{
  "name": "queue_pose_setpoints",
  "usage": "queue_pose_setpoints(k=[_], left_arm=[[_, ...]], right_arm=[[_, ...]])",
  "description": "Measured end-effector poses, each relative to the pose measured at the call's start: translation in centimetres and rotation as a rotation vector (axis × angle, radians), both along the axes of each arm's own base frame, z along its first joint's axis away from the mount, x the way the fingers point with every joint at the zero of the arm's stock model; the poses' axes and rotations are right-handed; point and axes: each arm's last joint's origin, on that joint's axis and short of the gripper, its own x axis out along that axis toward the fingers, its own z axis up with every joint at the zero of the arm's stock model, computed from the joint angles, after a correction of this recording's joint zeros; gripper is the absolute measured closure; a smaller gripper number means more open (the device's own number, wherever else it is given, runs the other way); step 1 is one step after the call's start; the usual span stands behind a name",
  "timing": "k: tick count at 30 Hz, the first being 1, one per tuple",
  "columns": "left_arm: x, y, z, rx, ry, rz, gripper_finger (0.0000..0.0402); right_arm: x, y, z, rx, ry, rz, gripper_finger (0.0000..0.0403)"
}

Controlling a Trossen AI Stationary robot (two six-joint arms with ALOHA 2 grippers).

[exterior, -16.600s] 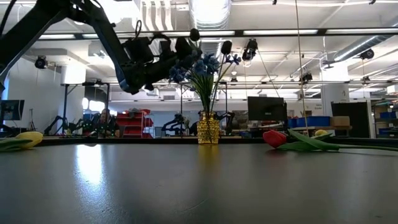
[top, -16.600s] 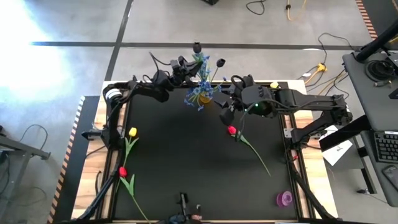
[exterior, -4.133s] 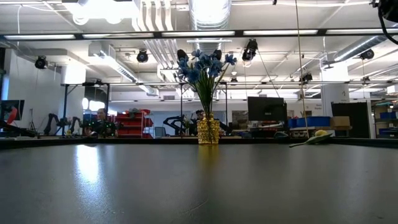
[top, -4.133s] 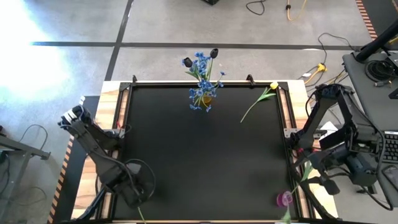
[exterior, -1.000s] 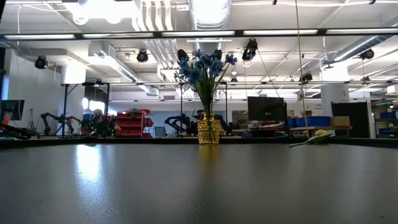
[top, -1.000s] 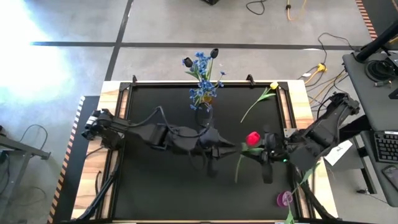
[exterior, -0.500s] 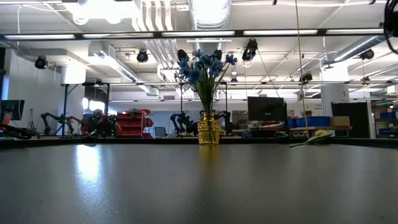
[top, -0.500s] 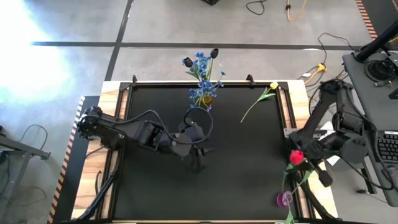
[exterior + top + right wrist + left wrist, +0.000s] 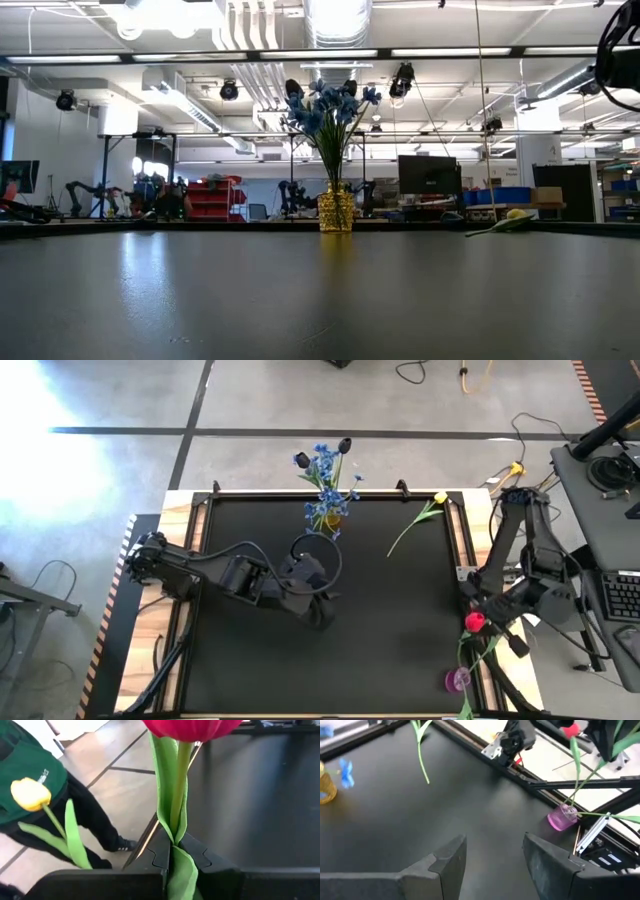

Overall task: Sort flowers into vase by color
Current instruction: Put the red flower into the purple vase

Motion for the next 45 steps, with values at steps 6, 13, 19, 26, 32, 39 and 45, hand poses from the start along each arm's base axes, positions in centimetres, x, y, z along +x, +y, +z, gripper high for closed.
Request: queue_pose_setpoints(k=[6,13,19,26,32,39,45], left_arm=[[-0.2,0.1,-0.2,-0.034,0.009,0.054,0.0219],[-0.3,0.4,-0.4,-0.023,0.024,0.091,0.0219],[-0.4,0.4,-0.5,-0.04,0.029,0.11,0.0219],[-0.4,0.4,-0.5,-0.047,0.031,0.116,0.0219],[-0.9,0.6,-0.6,-0.037,0.063,0.12,0.0219],[-2.5,1.3,-0.4,-0.026,0.148,0.149,0.0219],[-3.5,1.6,-0.9,0.007,0.253,0.166,0.022]], right_arm=[[0.2,1.1,0.2,0.023,-0.042,0.049,0.0393],[0.3,1.7,1.2,0.05,-0.14,0.116,0.0393],[0.4,2.3,0.0,-0.009,-0.075,0.147,0.0393],[0.5,2.7,-1.2,-0.016,-0.024,0.127,0.0387],[0.7,3.2,-1.8,-0.001,0.052,0.087,0.0354],[0.6,3.6,-0.1,-0.073,0.163,0.082,0.0278],[0.3,2.7,2.9,-0.179,0.296,0.02,0.022]])
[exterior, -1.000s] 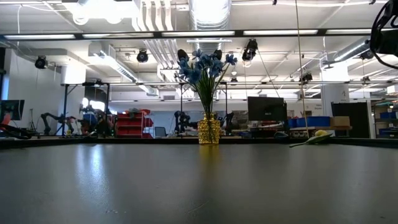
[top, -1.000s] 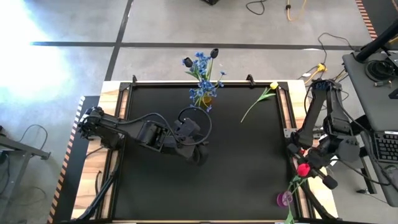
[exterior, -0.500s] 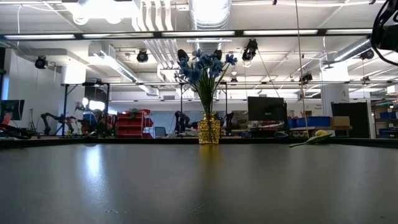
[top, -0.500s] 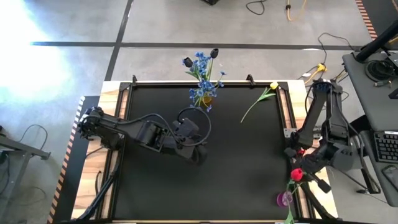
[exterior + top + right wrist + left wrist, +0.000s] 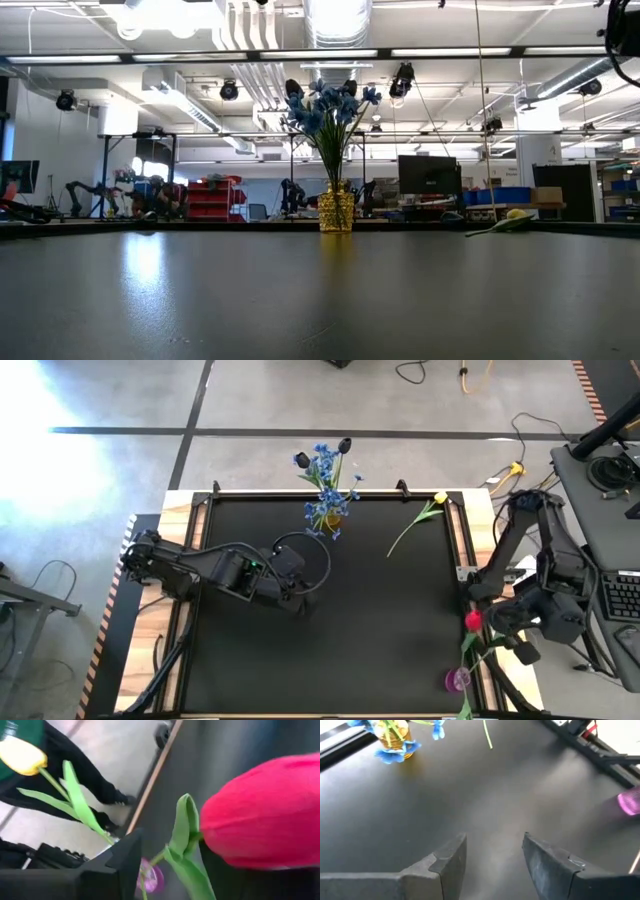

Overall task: Sort flowers into vase by color
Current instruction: Put the red flower into the purple vase, then put the yellow flower into the purple vase

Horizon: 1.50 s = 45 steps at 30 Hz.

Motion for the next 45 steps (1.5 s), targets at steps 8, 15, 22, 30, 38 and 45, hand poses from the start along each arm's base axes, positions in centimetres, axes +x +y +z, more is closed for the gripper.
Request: queue_pose_setpoints(k=[8,15,22,30,38,45], left_arm=[[-1.5,0.6,-0.2,0.067,0.128,-0.028,0.023],[-5.6,2.1,-0.4,0.126,0.158,-0.019,0.0237],[-8.9,3.3,-4.1,0.108,0.02,-0.043,0.0238],[-10.1,4.0,-8.5,0.112,-0.156,-0.111,0.0238],[-9.4,6.3,-9.9,0.105,-0.208,-0.249,0.0238],[-10.1,8.3,-9.0,0.154,-0.201,-0.363,0.0238]], right_arm=[[-0.3,0.3,1.8,-0.015,0.218,-0.04,0.0184],[-0.5,-0.2,4.0,-0.053,0.357,-0.205,0.0164],[0.1,-0.5,6.5,0.049,0.259,-0.383,0.0143],[3.1,-1.5,8.5,0.163,-0.151,-0.765,0.0131],[11.5,-4.1,7.8,0.137,-0.14,-1.108,0.0132],[17.2,-12.1,5.4,0.115,-0.03,-1.587,0.015]])
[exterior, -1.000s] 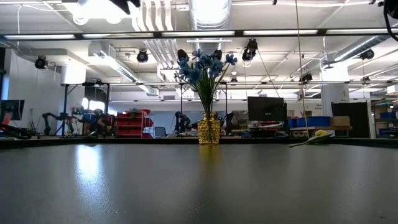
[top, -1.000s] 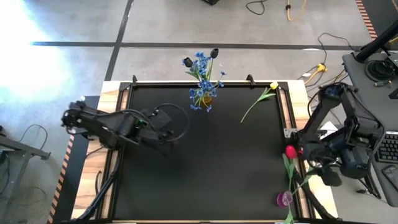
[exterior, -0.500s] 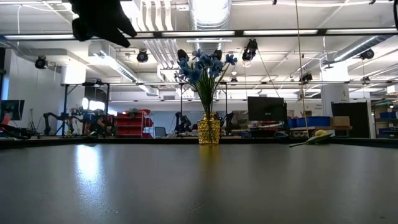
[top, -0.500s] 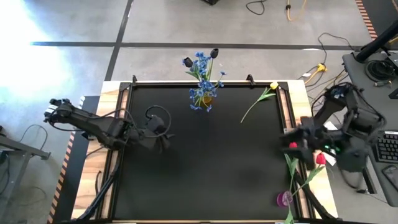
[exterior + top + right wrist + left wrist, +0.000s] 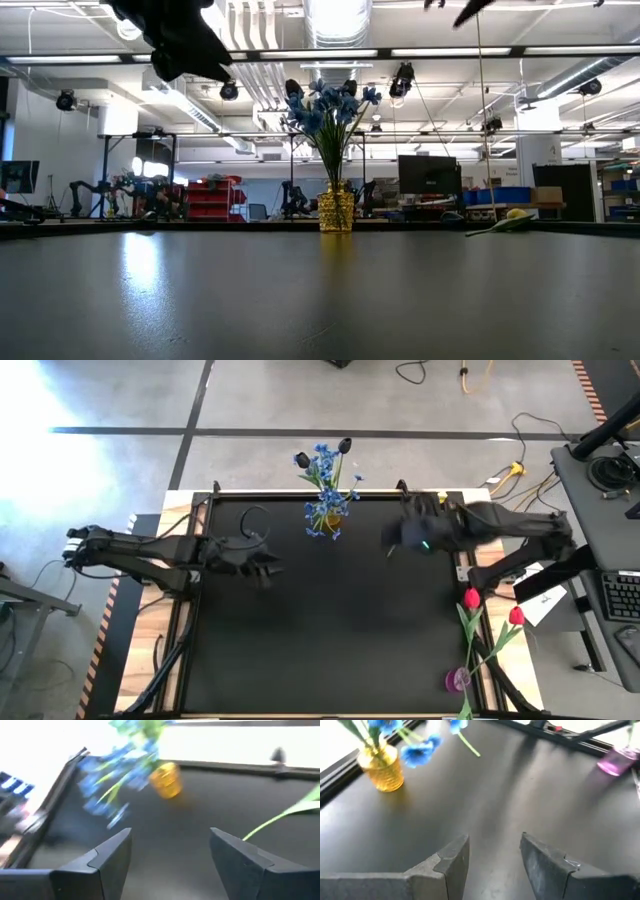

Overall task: Sort flowers into vase by color
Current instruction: Put the yellow flower into the purple vase

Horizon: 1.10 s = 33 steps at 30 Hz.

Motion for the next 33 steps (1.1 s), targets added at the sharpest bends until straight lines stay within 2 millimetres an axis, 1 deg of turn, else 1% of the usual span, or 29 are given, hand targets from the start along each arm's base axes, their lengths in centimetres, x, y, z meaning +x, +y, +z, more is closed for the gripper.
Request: queue_pose_setpoints(k=[2,4,7,9,13,17,21,25,27,30,33], left_arm=[[-0.7,0.1,0.4,0.018,-0.002,-0.022,0.0238],[-1.6,0.2,0.8,0.027,0.0,-0.028,0.0238],[-3.3,0.2,1.3,0.02,0.011,-0.024,0.0238],[-4.5,0.2,1.6,0.004,0.007,-0.019,0.0238],[-6.8,0.2,1.4,-0.024,-0.032,-0.02,0.0238],[-8.6,0.3,0.6,-0.033,-0.102,-0.022,0.0238],[-9.6,0.4,-0.2,-0.038,-0.154,-0.021,0.0238],[-10.2,0.5,-0.4,-0.054,-0.177,-0.013,0.0238],[-10.4,0.5,-0.5,-0.057,-0.18,-0.01,0.0238],[-10.7,0.5,-0.6,-0.059,-0.189,-0.006,0.0238],[-10.9,0.6,-0.7,-0.058,-0.174,0.021,0.0238]], right_arm=[[0.5,-2.3,-0.7,0.0,0.037,-0.104,0.0157],[0.6,-4.3,-1.6,0.006,0.096,-0.194,0.0163],[0.2,-6.0,-3.0,0.031,0.171,-0.313,0.017],[0.1,-6.5,-4.0,0.045,0.187,-0.364,0.0174],[0.1,-6.6,-6.6,0.082,0.172,-0.455,0.0176],[0.9,-6.5,-10.8,0.125,0.171,-0.524,0.0177],[1.6,-6.7,-15.4,0.132,0.166,-0.632,0.0177],[1.3,-7.4,-19.5,0.041,0.17,-0.816,0.0177],[1.0,-7.9,-21.3,0.014,0.192,-0.88,0.0177],[0.5,-9.1,-23.8,0.009,0.226,-0.945,0.0177],[-0.3,-11.0,-25.5,0.012,0.226,-1.021,0.0177]])
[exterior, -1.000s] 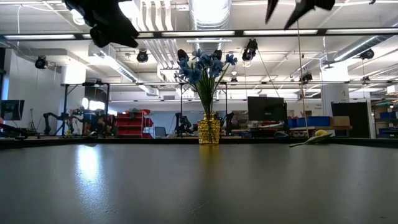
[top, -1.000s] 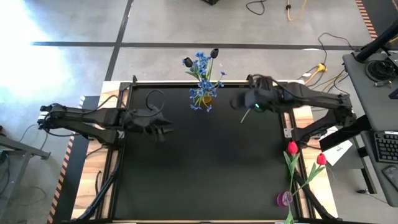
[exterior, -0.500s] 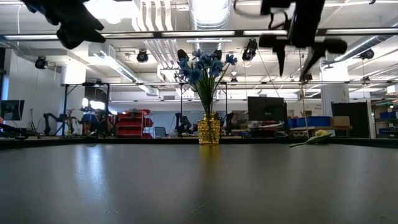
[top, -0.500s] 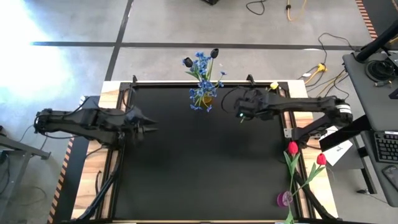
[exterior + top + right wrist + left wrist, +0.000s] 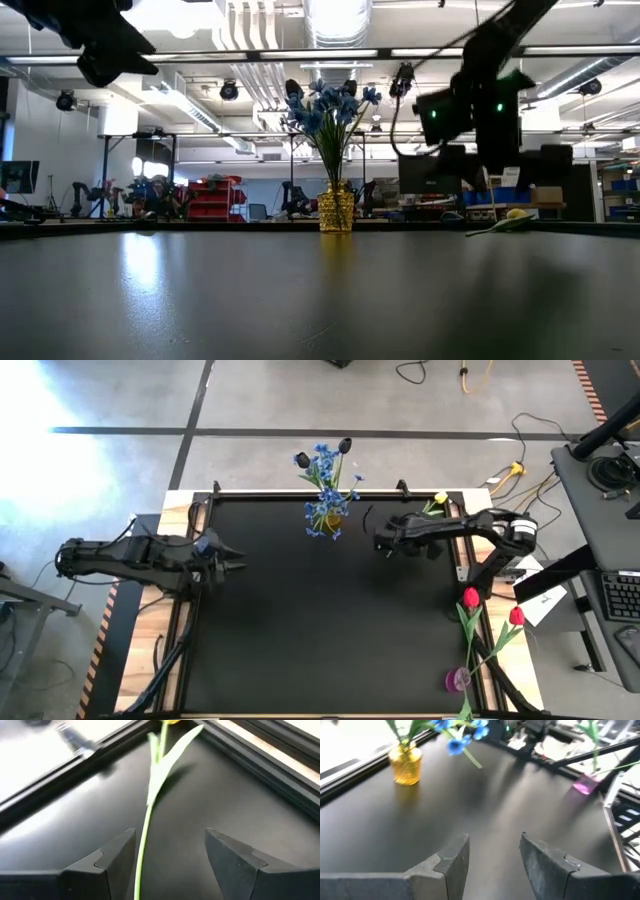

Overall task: Sort flowers into vase by color
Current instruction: Put the yellow flower into the purple vase

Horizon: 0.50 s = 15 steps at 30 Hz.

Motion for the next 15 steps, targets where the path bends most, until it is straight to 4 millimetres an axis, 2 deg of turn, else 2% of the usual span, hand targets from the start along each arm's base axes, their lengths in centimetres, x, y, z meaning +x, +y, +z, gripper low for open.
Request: queue_pose_setpoints(k=[3,9,15], left_arm=[[-0.3,0.1,0.0,-0.002,0.021,0.039,0.0238],[-0.4,0.4,0.1,-0.023,0.014,0.131,0.0238],[-0.1,0.7,-0.1,-0.031,0.016,0.219,0.0238]], right_arm=[[-1.1,-2.3,-1.2,-0.005,-0.037,-0.063,0.0177],[-2.5,-7.2,-2.7,-0.007,-0.103,-0.006,0.0177],[-4.4,-9.8,-4.1,0.068,-0.085,-0.089,0.0177]])
